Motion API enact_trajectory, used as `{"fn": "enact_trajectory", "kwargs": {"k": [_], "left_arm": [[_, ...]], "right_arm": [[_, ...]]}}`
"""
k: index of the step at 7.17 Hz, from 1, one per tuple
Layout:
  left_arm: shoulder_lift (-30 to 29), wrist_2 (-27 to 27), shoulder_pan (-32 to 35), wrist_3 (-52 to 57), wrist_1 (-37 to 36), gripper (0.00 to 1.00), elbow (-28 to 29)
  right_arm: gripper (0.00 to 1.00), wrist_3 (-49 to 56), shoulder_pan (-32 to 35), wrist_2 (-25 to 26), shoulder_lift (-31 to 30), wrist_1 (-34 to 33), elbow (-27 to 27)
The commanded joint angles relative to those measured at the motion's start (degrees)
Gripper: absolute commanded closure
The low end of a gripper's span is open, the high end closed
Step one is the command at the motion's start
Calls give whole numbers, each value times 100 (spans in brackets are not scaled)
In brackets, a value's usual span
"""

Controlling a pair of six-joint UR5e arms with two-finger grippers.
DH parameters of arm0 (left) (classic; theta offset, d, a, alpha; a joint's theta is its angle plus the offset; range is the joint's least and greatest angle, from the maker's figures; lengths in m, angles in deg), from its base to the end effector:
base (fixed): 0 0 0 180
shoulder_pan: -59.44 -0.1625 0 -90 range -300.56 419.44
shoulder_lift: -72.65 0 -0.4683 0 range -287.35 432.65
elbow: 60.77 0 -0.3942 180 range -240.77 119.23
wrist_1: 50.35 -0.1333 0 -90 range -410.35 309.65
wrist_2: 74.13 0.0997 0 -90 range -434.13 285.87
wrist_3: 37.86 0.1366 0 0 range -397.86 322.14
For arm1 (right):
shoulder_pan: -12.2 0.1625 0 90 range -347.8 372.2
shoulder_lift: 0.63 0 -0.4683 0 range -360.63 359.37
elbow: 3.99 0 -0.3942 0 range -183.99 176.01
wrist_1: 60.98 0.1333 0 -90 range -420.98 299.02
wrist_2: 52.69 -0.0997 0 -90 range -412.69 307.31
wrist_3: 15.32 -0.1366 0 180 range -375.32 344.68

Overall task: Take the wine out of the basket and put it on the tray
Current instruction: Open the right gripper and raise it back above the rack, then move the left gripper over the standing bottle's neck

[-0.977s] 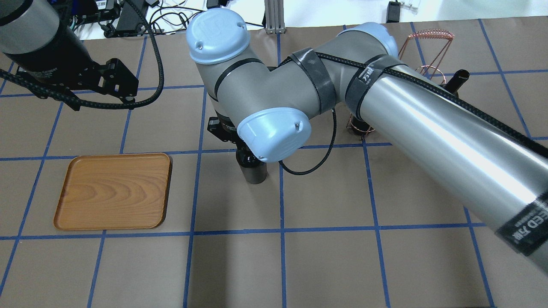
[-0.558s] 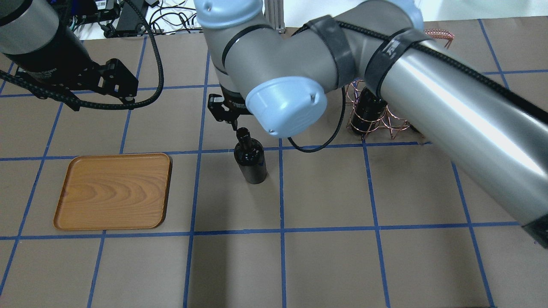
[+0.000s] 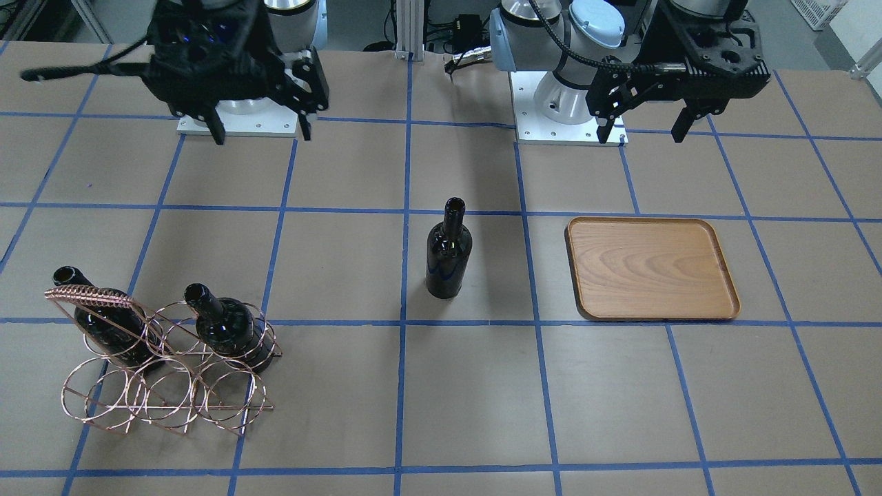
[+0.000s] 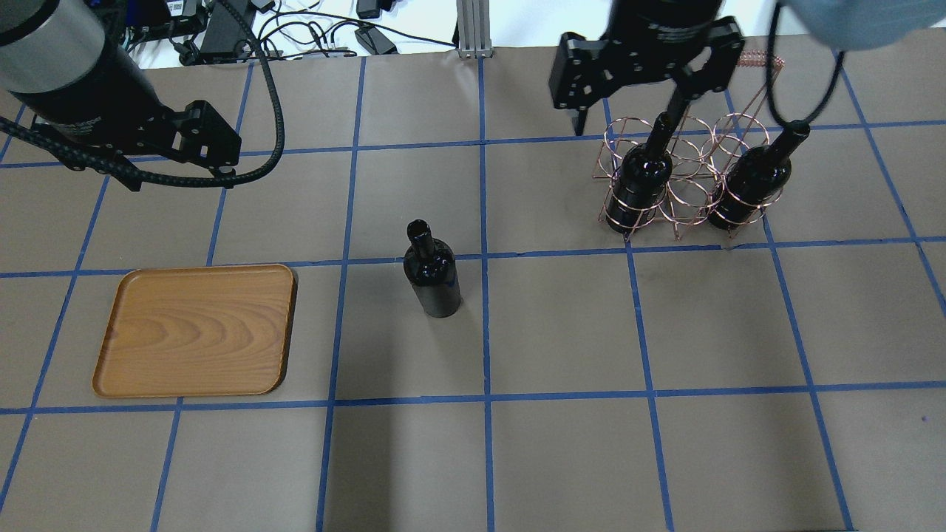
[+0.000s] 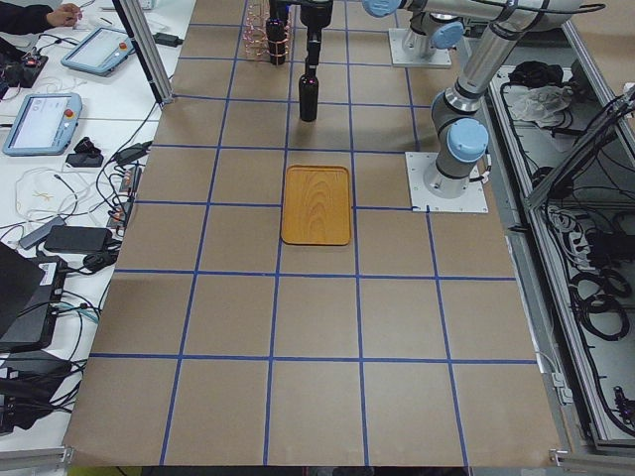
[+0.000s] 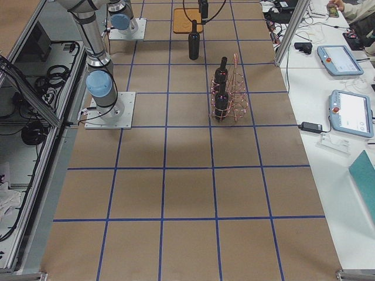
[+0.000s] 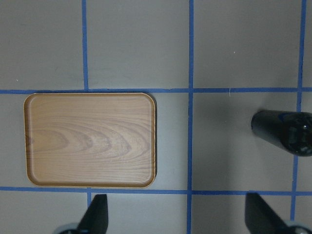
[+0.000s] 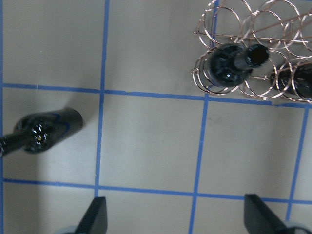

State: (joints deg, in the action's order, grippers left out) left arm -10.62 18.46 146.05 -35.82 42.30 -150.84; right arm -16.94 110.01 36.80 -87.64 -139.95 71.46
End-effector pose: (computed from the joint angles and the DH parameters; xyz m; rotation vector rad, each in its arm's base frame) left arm -0.1006 -0.4524 0.5441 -0.0389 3.0911 -0.1048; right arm 0.2028 -0.4886 0.5735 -0.1692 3.1274 -0.0133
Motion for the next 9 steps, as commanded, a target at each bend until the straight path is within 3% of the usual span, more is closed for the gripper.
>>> {"fn": "enact_trajectory", "kwargs": {"k": [1, 3, 6, 8, 9], "left_arm": [[-197, -47, 231, -1092, -132, 0, 77], [-539, -47, 1431, -1957, -798, 0, 121], [-1181, 39, 2900, -3040, -1029, 0, 218], [-1262, 84, 2662, -2198, -1012, 0, 192], [-1288, -3, 2015, -1895, -968, 0, 157]], "right_arm": [[0, 915, -603, -1, -202, 277, 110], [0, 1102, -640, -97, -228, 224, 286], [0, 1102, -693, 25, -228, -118, 586], [0, 1128, -693, 25, -228, -101, 621], [0, 1119, -693, 25, -228, -110, 621]]}}
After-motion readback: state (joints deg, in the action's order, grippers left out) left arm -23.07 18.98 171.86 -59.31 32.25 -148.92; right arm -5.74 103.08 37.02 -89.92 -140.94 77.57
